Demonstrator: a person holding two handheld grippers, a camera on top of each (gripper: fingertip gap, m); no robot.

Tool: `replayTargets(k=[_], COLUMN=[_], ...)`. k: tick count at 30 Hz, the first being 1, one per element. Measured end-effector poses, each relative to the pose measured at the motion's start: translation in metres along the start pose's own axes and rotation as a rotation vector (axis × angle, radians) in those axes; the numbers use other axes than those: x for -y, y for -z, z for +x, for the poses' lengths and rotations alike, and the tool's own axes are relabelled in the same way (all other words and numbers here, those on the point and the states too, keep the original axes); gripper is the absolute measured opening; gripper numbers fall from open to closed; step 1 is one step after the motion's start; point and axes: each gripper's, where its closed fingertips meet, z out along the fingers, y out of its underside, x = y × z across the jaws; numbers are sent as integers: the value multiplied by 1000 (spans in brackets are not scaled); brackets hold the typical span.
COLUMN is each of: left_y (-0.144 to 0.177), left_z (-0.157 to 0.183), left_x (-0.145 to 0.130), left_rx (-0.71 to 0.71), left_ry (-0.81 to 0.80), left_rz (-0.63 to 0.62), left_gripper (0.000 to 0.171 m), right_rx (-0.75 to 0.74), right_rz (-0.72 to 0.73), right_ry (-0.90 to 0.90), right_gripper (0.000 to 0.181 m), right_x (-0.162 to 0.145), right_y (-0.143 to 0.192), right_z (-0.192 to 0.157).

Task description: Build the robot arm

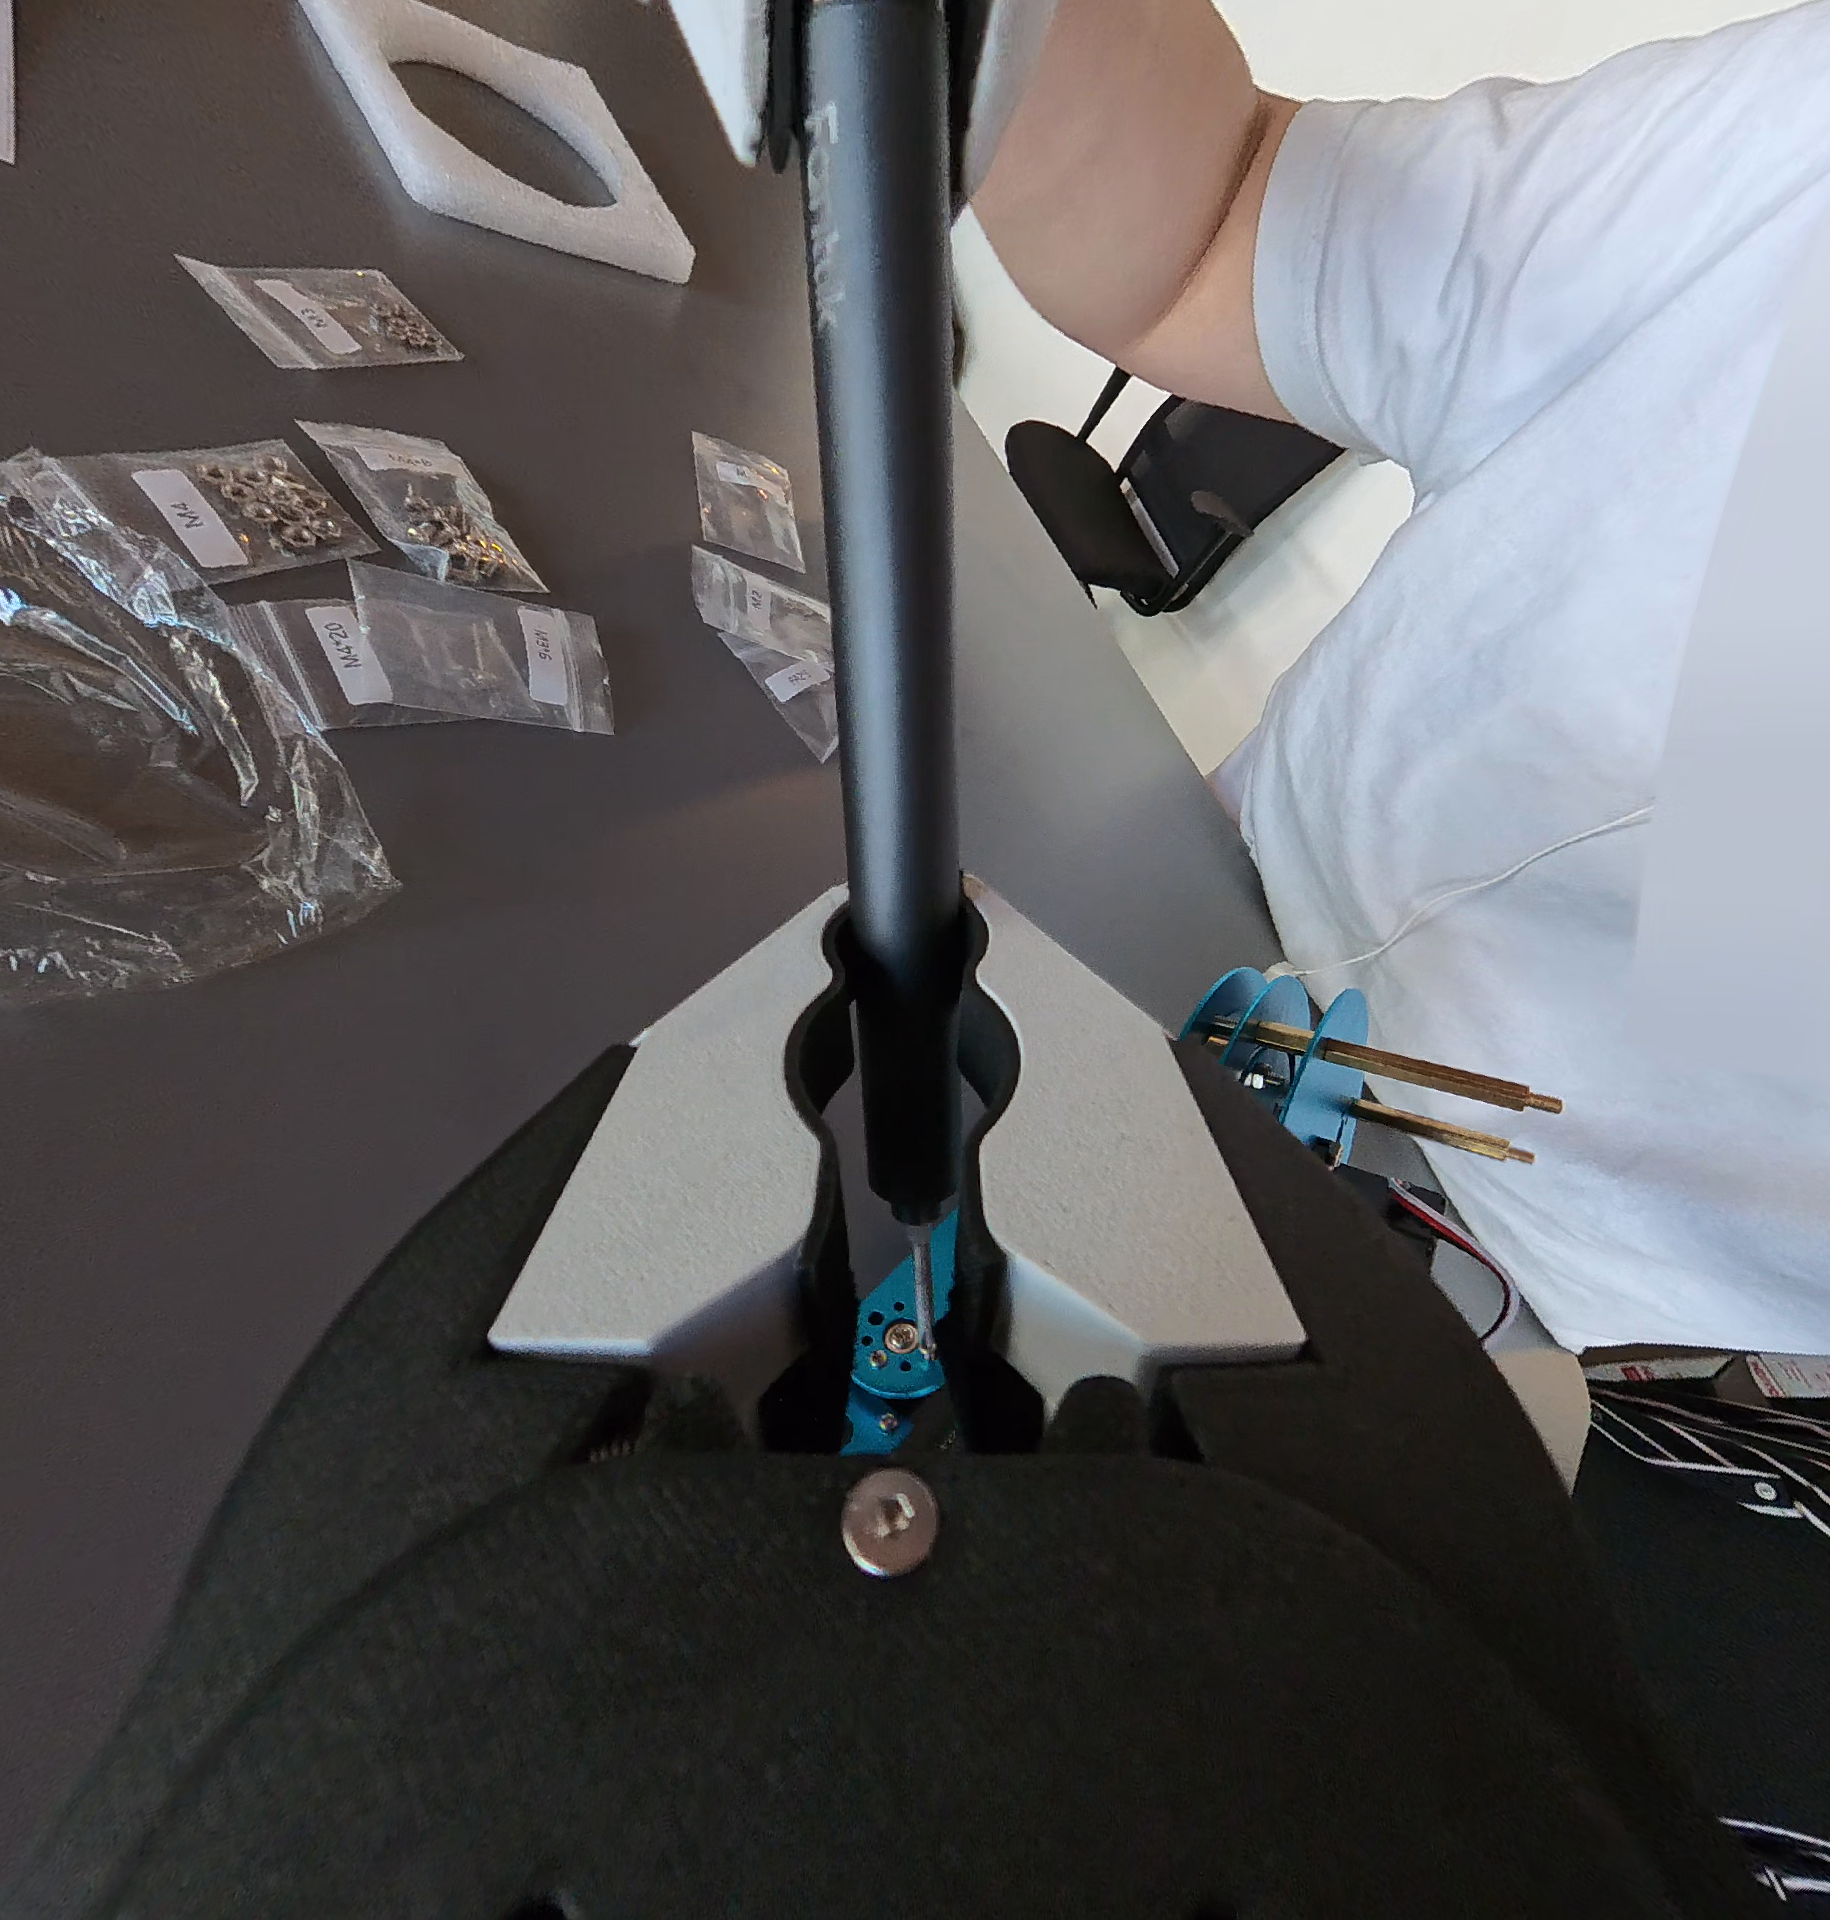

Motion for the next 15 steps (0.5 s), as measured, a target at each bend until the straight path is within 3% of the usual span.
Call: replayTargets(k=[10,15], left_y=[0,2], left_z=[1,3], left_x=[0,0], left_rx=[-22,-43], left_ry=[13,18], left_rz=[20,44], left_gripper=[11,11], right_rx=[-40,-27], right_rz=[-35,20], right_ry=[-281,-74], right_gripper=[18,36], right_x=[1,9], right_y=[-1,0], right_z=[2,-1])
